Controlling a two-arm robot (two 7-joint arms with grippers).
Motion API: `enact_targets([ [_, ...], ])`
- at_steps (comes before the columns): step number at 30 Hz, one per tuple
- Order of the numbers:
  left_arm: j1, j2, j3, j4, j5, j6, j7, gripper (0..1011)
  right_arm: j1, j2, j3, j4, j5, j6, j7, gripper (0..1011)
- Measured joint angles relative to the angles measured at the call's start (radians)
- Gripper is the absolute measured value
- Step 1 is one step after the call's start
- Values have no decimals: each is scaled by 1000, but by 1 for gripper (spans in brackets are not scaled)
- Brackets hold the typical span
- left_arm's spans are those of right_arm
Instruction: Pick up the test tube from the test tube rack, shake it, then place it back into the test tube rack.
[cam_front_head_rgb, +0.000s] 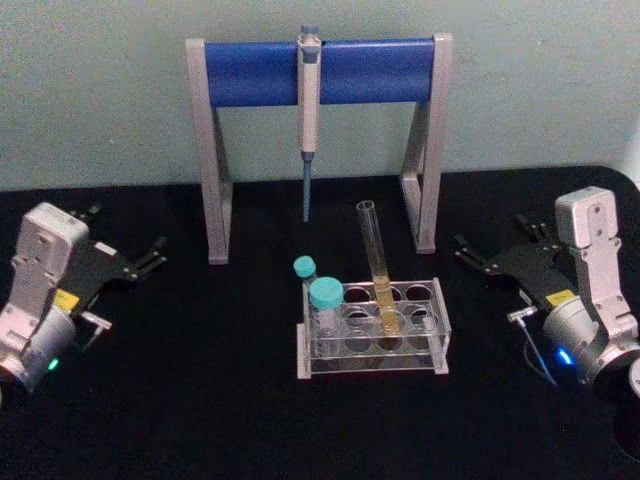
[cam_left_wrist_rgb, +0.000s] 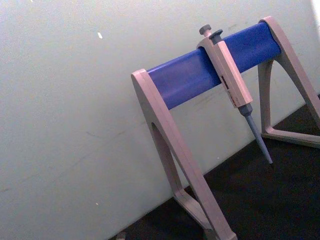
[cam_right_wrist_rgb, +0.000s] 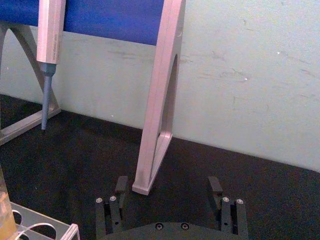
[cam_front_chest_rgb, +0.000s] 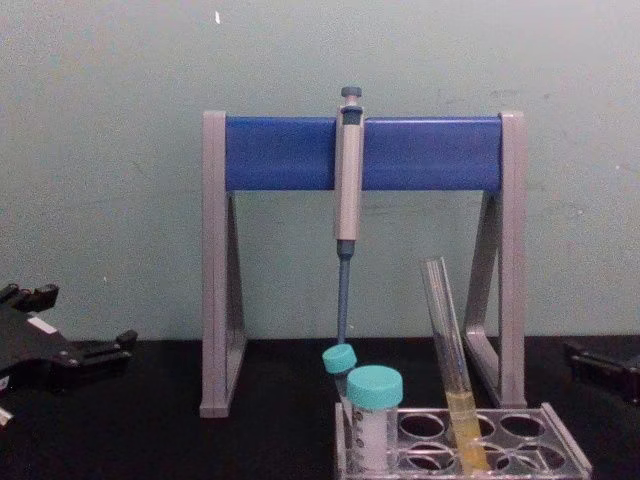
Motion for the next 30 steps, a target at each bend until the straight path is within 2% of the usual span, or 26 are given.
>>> enact_targets([
  [30,0,0,0,0,0,0,0,1001,0,1,-1,-1,0,-1,-1,1000],
])
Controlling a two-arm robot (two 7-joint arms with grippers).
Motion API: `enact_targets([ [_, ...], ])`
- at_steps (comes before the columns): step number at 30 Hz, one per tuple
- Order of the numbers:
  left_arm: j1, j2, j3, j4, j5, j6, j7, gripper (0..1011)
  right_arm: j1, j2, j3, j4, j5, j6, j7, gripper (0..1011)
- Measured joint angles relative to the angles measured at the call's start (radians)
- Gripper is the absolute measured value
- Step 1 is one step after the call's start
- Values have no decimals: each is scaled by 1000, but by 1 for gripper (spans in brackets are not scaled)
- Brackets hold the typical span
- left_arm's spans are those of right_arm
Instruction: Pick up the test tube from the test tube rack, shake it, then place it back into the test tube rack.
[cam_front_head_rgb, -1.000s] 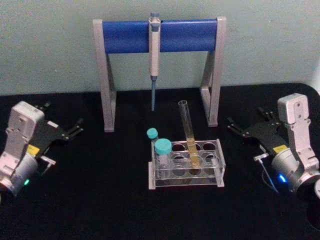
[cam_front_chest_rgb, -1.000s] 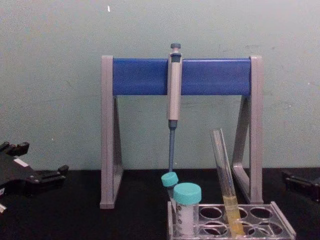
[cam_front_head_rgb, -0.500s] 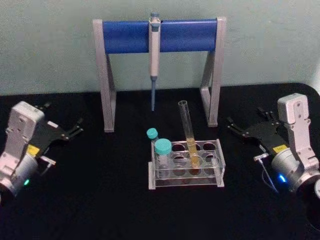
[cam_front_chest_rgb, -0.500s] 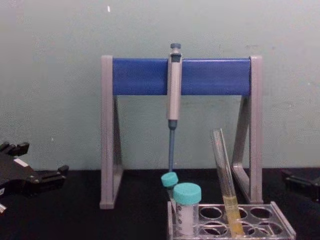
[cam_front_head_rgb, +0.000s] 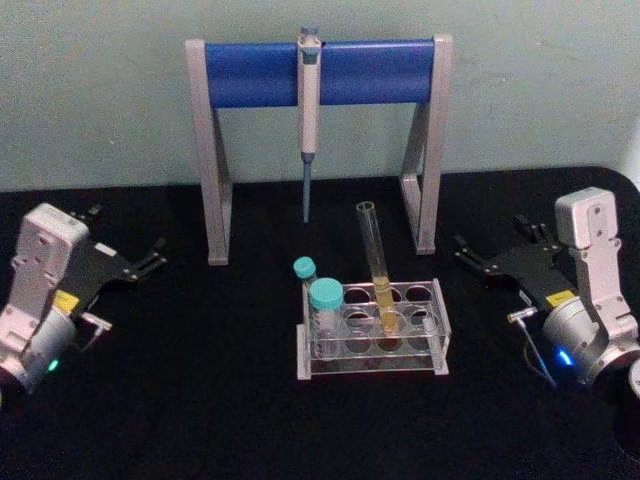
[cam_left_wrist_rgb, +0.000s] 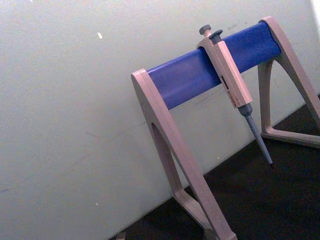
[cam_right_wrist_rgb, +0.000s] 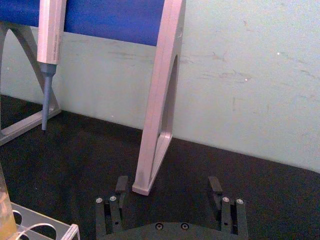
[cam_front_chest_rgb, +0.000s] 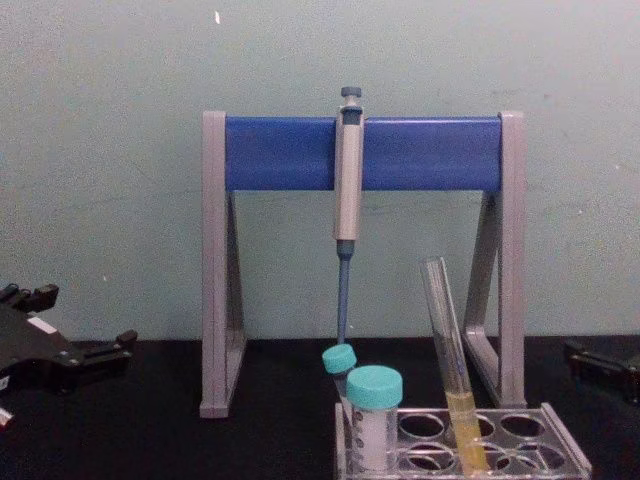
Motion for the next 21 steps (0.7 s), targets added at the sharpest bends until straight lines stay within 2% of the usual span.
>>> enact_targets([
  [21,0,0,0,0,0,0,0,1001,0,0,0,0,0,0,0,1000],
])
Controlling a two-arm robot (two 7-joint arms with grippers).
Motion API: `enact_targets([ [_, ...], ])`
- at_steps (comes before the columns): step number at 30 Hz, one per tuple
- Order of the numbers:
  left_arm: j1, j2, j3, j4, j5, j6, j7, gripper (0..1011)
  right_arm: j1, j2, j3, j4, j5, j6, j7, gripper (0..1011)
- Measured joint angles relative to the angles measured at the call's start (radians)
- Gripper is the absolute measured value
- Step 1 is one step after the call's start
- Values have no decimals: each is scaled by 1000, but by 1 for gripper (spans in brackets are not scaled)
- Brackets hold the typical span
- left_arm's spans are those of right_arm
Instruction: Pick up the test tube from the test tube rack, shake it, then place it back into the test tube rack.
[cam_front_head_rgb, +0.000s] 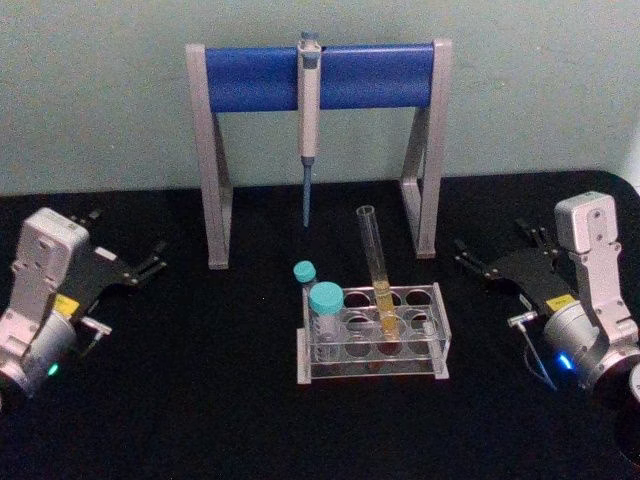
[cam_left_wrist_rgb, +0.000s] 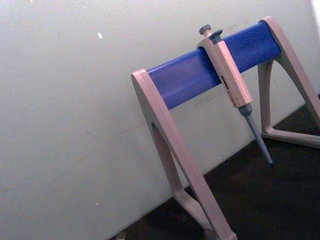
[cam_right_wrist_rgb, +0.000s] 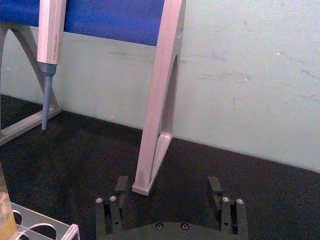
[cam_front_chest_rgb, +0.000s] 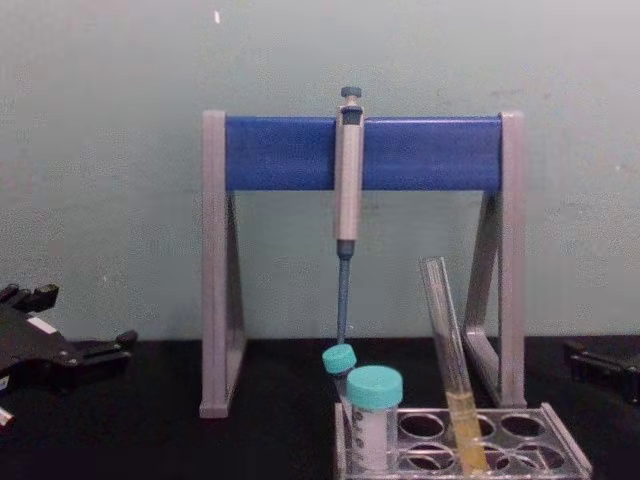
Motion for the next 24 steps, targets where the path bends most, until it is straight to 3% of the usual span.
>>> enact_targets([
  [24,0,0,0,0,0,0,0,1001,0,0,0,0,0,0,0,1000],
])
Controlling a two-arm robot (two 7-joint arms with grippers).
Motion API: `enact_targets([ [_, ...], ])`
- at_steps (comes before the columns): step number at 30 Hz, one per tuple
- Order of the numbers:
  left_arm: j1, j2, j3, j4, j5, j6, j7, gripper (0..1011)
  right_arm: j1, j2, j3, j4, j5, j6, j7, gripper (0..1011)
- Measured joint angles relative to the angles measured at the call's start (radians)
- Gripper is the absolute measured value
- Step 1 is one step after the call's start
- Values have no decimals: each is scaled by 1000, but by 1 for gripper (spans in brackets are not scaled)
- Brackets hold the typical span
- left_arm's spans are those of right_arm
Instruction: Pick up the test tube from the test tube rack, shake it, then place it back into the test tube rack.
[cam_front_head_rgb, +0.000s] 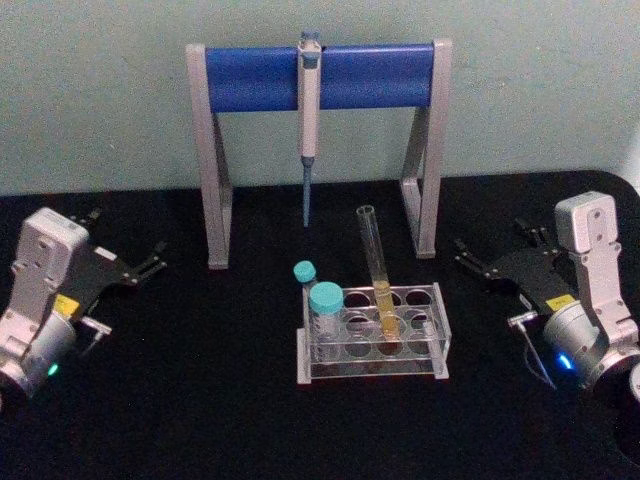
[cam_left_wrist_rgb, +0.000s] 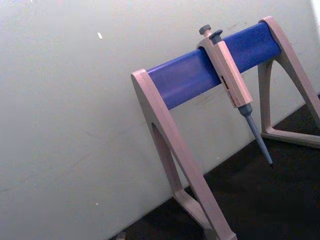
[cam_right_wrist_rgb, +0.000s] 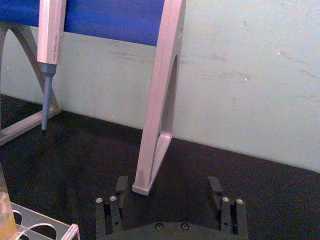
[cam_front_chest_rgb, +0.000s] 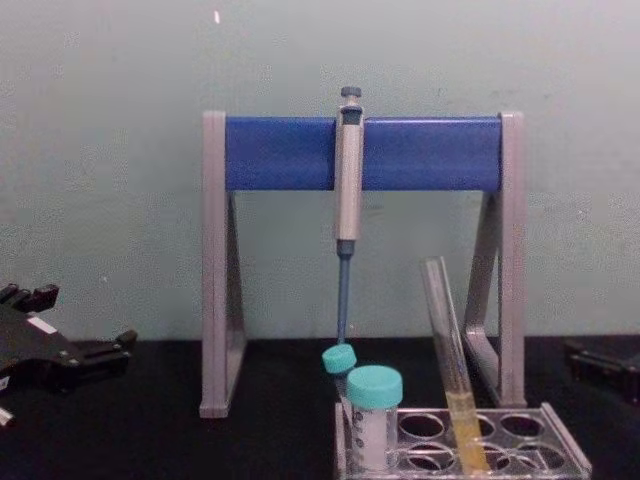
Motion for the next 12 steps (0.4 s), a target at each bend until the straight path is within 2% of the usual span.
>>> enact_targets([
  [12,0,0,0,0,0,0,0,1001,0,0,0,0,0,0,0,1000],
])
